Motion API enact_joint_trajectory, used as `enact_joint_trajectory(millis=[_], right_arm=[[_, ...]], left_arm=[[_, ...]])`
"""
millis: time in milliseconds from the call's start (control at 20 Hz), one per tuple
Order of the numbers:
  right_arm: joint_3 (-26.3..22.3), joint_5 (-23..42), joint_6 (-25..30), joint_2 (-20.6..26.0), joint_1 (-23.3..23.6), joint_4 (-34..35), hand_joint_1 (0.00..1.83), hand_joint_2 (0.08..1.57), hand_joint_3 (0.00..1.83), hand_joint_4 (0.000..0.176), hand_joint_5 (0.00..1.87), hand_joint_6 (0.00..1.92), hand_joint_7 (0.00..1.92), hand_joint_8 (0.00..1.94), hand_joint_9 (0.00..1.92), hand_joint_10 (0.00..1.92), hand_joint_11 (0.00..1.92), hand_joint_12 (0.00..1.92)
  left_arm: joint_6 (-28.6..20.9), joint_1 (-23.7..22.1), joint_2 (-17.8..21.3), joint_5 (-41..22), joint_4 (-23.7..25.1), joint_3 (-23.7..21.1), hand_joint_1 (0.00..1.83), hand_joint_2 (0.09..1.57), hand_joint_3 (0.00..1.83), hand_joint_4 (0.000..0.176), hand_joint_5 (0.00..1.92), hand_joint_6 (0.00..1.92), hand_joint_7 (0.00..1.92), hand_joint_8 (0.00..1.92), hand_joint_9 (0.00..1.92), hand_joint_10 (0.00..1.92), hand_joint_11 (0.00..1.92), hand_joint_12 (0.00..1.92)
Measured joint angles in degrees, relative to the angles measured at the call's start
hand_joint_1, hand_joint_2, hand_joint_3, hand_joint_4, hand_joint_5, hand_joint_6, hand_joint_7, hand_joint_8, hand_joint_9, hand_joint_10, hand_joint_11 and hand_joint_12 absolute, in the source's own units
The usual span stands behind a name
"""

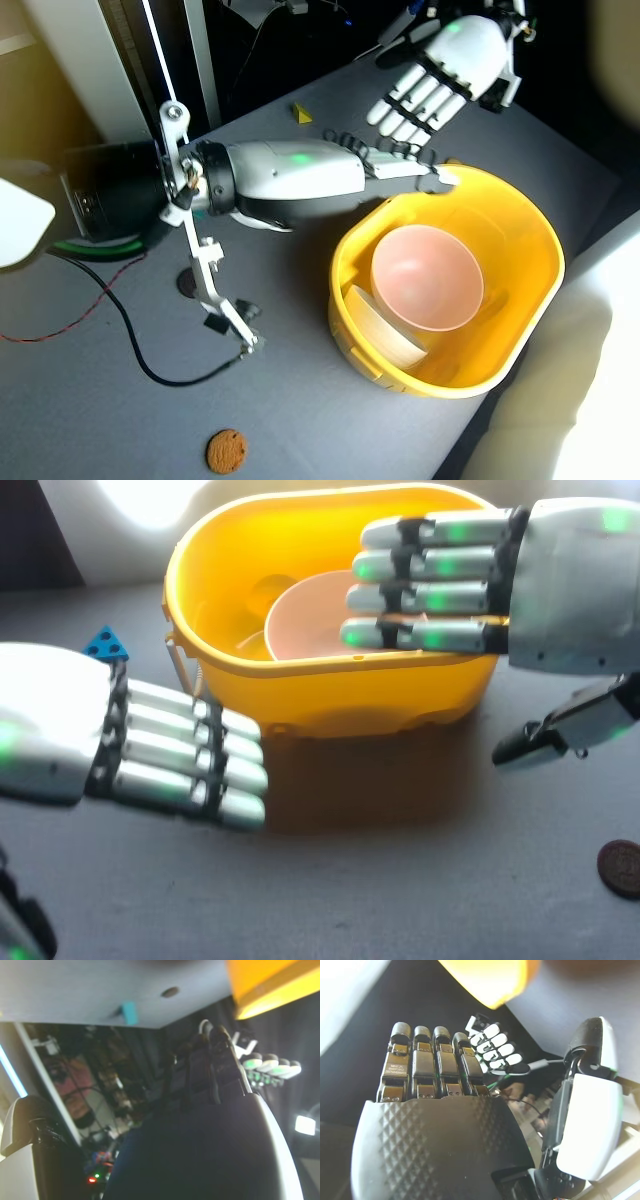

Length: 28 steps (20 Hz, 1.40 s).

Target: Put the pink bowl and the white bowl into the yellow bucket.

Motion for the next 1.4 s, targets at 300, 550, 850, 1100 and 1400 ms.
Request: enact_joint_trajectory(millis=[300, 550, 850, 1100, 1400], right_arm=[[-2.8, 2.3, 6.7, 2.1, -1.1, -7.8, 0.59, 0.9, 0.01, 0.0, 0.05, 0.0, 0.05, 0.0, 0.03, 0.0, 0.0, 0.08], [-5.5, 5.2, 14.7, 3.7, -2.9, -10.6, 0.59, 0.9, 0.0, 0.0, 0.03, 0.0, 0.04, 0.0, 0.02, 0.0, 0.0, 0.12], [-6.0, 8.2, 20.4, 6.3, -3.3, -14.7, 0.55, 0.9, 0.0, 0.0, 0.05, 0.0, 0.07, 0.0, 0.04, 0.0, 0.0, 0.18], [-6.3, 11.0, 22.1, 7.3, -3.1, -15.9, 0.58, 0.89, 0.0, 0.0, 0.08, 0.0, 0.11, 0.01, 0.08, 0.01, 0.0, 0.26], [-6.2, 14.4, 24.2, 9.1, -3.1, -15.9, 0.55, 0.92, 0.0, 0.0, 0.05, 0.0, 0.08, 0.0, 0.06, 0.0, 0.0, 0.2]], left_arm=[[2.8, 2.3, 2.8, 1.5, 0.6, -4.7, 0.26, 1.01, 0.01, 0.0, 0.0, 0.0, 0.0, 0.0, 0.0, 0.0, 0.0, 0.0], [6.5, 2.6, 2.8, 3.8, 0.3, -9.2, 0.25, 1.02, 0.01, 0.0, 0.0, 0.0, 0.0, 0.0, 0.0, 0.0, 0.0, 0.0], [8.4, 1.8, 3.5, 7.2, -1.5, -14.9, 0.17, 1.07, 0.02, 0.0, 0.0, 0.0, 0.0, 0.0, 0.0, 0.0, 0.0, 0.0], [4.0, 2.1, 3.9, 11.4, -1.6, -15.2, 0.12, 1.06, 0.01, 0.0, 0.0, 0.0, 0.0, 0.0, 0.0, 0.0, 0.0, 0.0], [4.7, 2.2, 3.9, 12.0, -2.5, -16.8, 0.09, 1.06, 0.0, 0.0, 0.0, 0.0, 0.0, 0.0, 0.0, 0.0, 0.01, 0.0]])
